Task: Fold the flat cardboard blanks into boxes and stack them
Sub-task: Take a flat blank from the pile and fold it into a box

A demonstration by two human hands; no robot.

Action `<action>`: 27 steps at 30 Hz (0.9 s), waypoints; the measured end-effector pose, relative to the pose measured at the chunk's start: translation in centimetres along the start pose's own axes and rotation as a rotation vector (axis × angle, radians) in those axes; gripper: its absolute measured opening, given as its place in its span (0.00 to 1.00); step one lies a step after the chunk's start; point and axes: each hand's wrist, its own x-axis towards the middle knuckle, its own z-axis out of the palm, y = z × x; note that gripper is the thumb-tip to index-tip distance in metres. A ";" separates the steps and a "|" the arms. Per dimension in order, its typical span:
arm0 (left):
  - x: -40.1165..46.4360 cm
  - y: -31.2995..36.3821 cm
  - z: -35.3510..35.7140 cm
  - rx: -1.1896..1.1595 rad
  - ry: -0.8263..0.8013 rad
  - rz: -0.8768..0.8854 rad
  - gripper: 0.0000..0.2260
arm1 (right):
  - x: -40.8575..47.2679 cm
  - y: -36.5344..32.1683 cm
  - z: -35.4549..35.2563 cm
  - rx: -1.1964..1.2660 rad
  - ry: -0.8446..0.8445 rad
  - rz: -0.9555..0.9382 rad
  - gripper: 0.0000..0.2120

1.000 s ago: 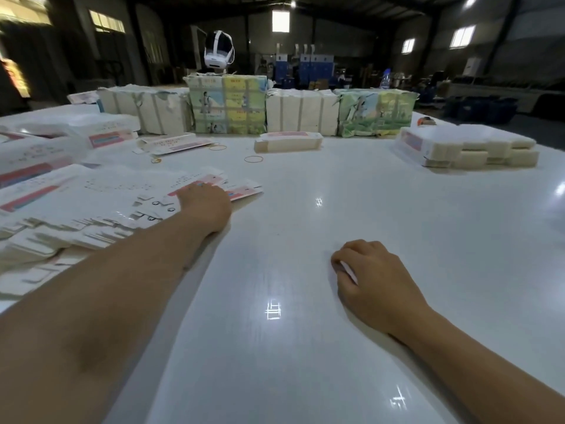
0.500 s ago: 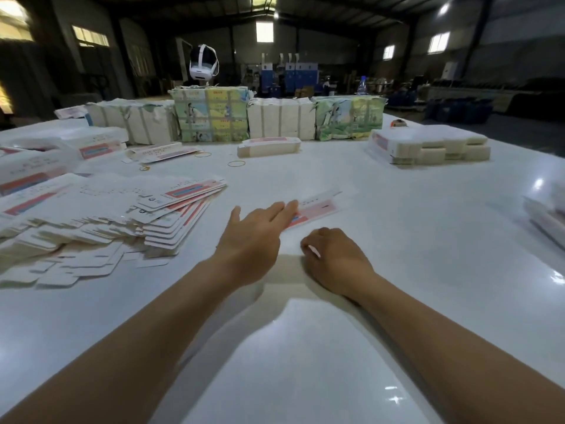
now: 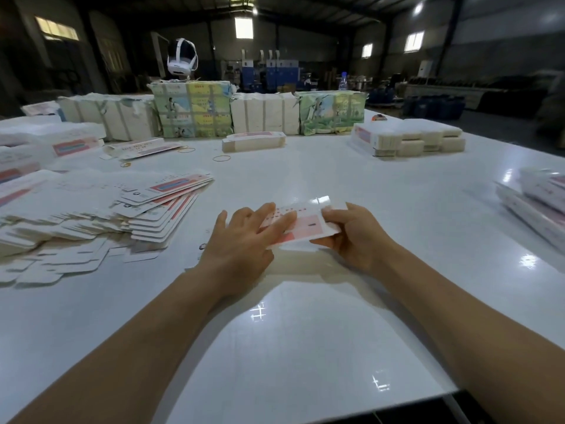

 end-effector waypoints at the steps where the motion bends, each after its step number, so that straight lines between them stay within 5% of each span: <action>1: 0.1 0.0 0.1 -0.018 -0.002 -0.019 0.29 | 0.0 0.0 0.0 -0.009 -0.041 -0.001 0.08; 8: 0.4 0.4 -0.3 -0.154 0.134 -0.058 0.44 | 0.1 -0.1 -0.6 0.036 -0.346 0.075 0.19; 13: 0.3 1.2 -1.2 -0.061 0.206 -0.014 0.42 | -0.2 0.4 -0.2 -0.129 -0.266 0.050 0.22; 19: 0.0 1.3 -1.9 -0.030 0.222 0.015 0.39 | -0.3 0.9 0.2 -0.301 -0.148 -0.003 0.08; 27: 0.0 1.5 -3.0 -0.058 0.264 -0.081 0.36 | -0.6 0.9 0.4 -0.334 -0.098 0.023 0.11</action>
